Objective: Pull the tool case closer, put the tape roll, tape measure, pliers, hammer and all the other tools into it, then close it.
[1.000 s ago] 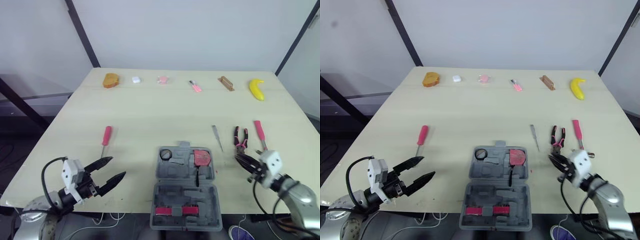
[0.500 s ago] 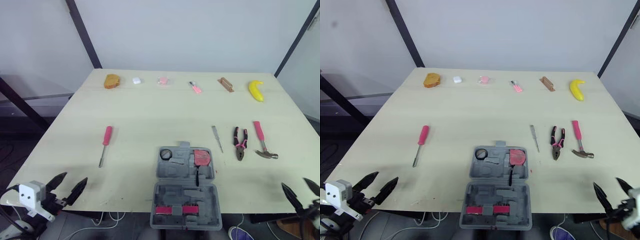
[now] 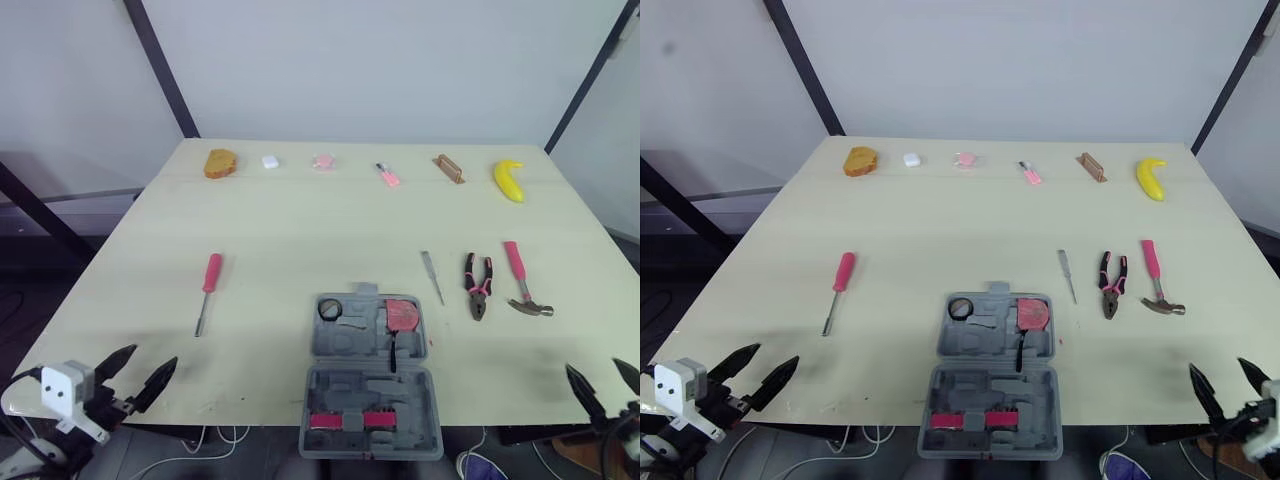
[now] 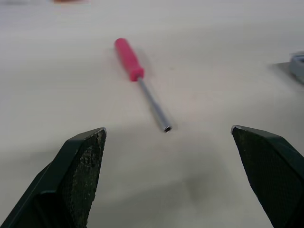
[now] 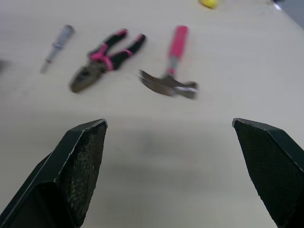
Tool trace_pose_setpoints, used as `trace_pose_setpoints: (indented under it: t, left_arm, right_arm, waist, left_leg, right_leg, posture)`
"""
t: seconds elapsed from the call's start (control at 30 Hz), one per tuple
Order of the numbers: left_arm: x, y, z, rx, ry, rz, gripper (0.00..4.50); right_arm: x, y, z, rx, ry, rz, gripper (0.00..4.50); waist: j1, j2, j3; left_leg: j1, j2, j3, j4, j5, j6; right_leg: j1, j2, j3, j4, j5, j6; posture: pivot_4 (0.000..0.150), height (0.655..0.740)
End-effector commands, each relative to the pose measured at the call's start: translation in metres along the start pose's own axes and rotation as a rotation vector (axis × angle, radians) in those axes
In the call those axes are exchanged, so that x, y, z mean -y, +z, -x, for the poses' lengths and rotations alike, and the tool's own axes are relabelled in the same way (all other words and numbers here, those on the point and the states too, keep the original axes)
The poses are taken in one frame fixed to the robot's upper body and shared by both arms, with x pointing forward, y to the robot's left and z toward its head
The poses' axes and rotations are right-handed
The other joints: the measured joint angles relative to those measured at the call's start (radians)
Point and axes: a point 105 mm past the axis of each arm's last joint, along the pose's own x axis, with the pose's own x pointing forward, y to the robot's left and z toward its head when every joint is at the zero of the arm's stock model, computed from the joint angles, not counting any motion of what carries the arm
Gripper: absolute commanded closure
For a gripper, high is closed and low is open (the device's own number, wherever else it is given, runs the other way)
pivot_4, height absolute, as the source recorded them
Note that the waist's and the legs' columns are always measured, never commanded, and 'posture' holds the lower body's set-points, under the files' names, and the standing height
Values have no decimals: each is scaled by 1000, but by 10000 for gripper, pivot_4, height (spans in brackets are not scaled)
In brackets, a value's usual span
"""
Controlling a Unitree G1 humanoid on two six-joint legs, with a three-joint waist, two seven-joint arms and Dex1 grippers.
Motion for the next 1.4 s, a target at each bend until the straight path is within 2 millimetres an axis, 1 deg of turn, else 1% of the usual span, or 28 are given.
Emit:
trace_pose_setpoints:
  t: [0.03, 0.07, 0.13, 0.2, 0.27, 0.33, 0.4, 0.57, 0.7, 0.77, 0.83, 0.97, 1.07, 1.13, 1.3, 1.4]
  left_arm:
    - [13, 40, -29, 115, -104, -77, 0]
    - [18, 51, -38, 143, -144, -94, 0]
    - [32, 63, -49, 157, -233, -130, 0]
    - [47, 72, -58, 160, -323, -152, 0]
    - [63, 83, -69, 166, -426, -180, 0]
    - [77, 90, -75, 157, -517, -222, 0]
    - [90, 98, -81, 159, -599, -247, 0]
    - [117, 110, -90, 155, -762, -296, 0]
    - [134, 115, -95, 156, -850, -318, 0]
    - [145, 121, -97, 171, -900, -322, 0]
    - [155, 125, -98, 174, -950, -366, 0]
    - [162, 135, -99, 200, -976, -376, 0]
    - [167, 134, -99, 187, -1006, -391, 0]
    - [170, 136, -99, 190, -1011, -391, 0]
    - [173, 138, -99, 193, -1012, -398, 0]
    - [172, 139, -98, 196, -1005, -394, 0]
  right_arm:
    - [-22, 20, -30, 24, 43, 17, 410]
    - [-26, 24, -39, 27, 44, 10, 410]
    - [-32, 26, -49, 21, 41, 8, 410]
    - [-37, 28, -58, 13, 46, 1, 410]
    - [-44, 29, -71, 10, 38, -9, 410]
    - [-52, 33, -82, 25, 20, -52, 410]
    - [-62, 32, -93, 16, 4, -50, 410]
    - [-75, 23, -111, -30, -25, -69, 410]
    - [-76, 11, -123, -69, -101, -66, 410]
    - [-82, 5, -131, -78, -112, -73, 410]
    - [-84, 1, -136, -79, -127, -83, 410]
    - [-81, -5, -140, -91, -163, -102, 410]
    - [-77, -12, -147, -106, -212, -157, 410]
    - [-74, -16, -151, -116, -244, -169, 410]
    - [-74, -19, -160, -116, -263, -174, 410]
    - [-73, -25, -161, -136, -293, -166, 8420]
  waist:
    - [2, 0, 0]
    - [3, 0, 0]
    - [4, 0, 0]
    - [3, 1, -1]
    - [2, 1, -1]
    - [0, 2, 0]
    - [-1, 1, 0]
    - [0, 2, 0]
    - [-1, 2, 1]
    - [-1, 2, 1]
    - [-1, 3, 1]
    - [-2, 3, 1]
    - [-4, 3, 1]
    - [-7, 3, 1]
    - [-6, 3, 1]
    - [-7, 3, 1]
  left_leg:
    - [0, 0, 0, 0, 0, 0]
    - [0, 0, -1, 0, 0, 0]
    - [-1, 0, -1, 1, 0, 0]
    - [-1, -1, -1, 1, 0, 0]
    - [-1, -2, -1, 0, 0, 0]
    - [-4, -2, -1, 0, 0, 0]
    - [-3, -2, -2, -1, 0, 0]
    - [-3, -3, -3, 0, 0, 0]
    - [-3, -3, -2, 0, 0, 0]
    - [-3, -4, -3, 0, 0, -1]
    - [-3, -4, -3, 0, 0, -1]
    - [-3, -4, -2, 0, 0, -1]
    - [-3, -4, -2, 0, 0, -1]
    - [-3, -3, -2, 0, 0, -1]
    - [-3, -3, -2, 0, 0, -1]
    - [-3, -3, -2, 0, 0, -1]
  right_leg:
    - [0, 0, 0, 0, 0, 0]
    - [0, 0, -1, 0, 0, 0]
    - [0, 0, -1, 1, 0, 0]
    - [0, 0, -1, 1, 1, 1]
    - [0, 0, -1, 1, 3, 4]
    - [-2, 1, -1, 0, 2, 4]
    - [-2, 3, -1, 0, 2, 4]
    - [-2, 4, -1, 2, 2, 4]
    - [-2, 4, -1, 2, 3, 4]
    - [-2, 4, -1, 2, 3, 4]
    - [-2, 4, -1, 2, 3, 4]
    - [-2, 5, -1, 2, 3, 4]
    - [-2, 5, -1, 2, 3, 4]
    - [-2, 5, 0, 2, 3, 4]
    - [-2, 5, 0, 2, 3, 4]
    - [-2, 5, 0, 2, 3, 4]
  posture:
    - [1500, 7400]
    - [1500, 7400]
    - [1500, 7400]
    - [1500, 7400]
    - [1500, 7400]
    - [1500, 7400]
    - [1500, 7400]
    - [1500, 7400]
    - [1500, 7400]
    - [1500, 7400]
    - [1500, 7400]
    - [1500, 7400]
    - [1500, 7400]
    - [1500, 7400]
    - [1500, 7400]
    - [1500, 7400]
